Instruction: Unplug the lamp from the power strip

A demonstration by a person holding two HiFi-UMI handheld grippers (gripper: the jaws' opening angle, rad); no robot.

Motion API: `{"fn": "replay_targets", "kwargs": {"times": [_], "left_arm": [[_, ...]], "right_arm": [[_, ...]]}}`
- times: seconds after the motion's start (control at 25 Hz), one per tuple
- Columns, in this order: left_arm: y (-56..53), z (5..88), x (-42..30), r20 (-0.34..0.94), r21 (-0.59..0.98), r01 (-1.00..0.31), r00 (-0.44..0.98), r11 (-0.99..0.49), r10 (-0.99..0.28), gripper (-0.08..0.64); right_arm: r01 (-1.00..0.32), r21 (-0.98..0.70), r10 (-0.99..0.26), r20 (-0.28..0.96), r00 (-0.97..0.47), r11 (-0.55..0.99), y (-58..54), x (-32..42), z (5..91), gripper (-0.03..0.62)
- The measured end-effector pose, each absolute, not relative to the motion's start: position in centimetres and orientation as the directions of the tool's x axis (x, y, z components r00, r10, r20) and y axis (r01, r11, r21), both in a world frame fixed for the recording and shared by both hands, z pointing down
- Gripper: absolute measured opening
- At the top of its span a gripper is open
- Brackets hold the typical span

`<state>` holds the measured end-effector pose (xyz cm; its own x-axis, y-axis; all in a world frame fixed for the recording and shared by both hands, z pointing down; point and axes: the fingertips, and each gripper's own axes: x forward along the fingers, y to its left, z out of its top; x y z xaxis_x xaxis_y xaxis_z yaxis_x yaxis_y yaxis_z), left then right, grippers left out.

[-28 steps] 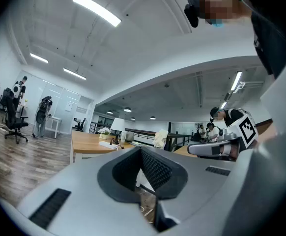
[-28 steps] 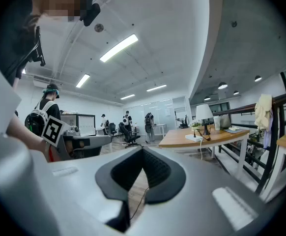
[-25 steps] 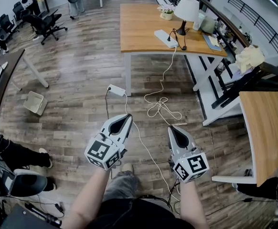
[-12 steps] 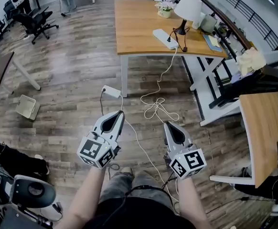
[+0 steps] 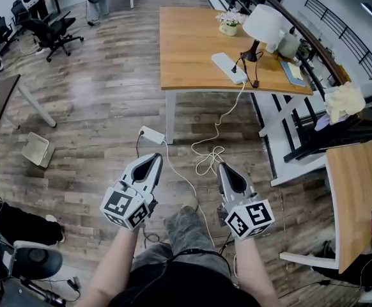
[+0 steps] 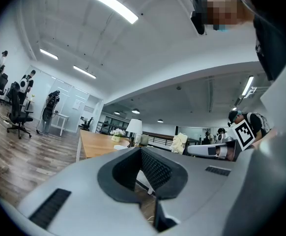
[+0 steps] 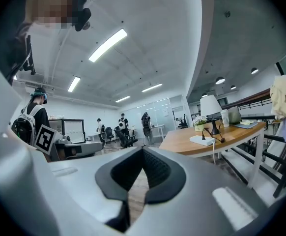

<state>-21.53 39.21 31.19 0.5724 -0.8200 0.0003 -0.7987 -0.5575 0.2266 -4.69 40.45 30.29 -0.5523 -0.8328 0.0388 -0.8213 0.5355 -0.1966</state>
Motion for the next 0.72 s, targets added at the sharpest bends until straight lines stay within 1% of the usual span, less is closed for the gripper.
{"fn": "replay_targets", "kwargs": {"times": [0.4,0.72], "left_arm": [[26.7,29.9,-17.1,-0.009,0.221,-0.786,0.590,-0.577,-0.807,-0.003],[18.6,30.1,-12.2,-0.021,0.215,-0.770,0.612,-0.601,-0.791,-0.003]], "right_arm": [[-0.810,-0.198,-0.822,0.034,-0.568,0.552,28.0,-1.6,30.1,0.008],[-0.818,-0.179,-0.825,0.053,-0.563,0.546,21.0,2.1,30.8,0.008]]}}
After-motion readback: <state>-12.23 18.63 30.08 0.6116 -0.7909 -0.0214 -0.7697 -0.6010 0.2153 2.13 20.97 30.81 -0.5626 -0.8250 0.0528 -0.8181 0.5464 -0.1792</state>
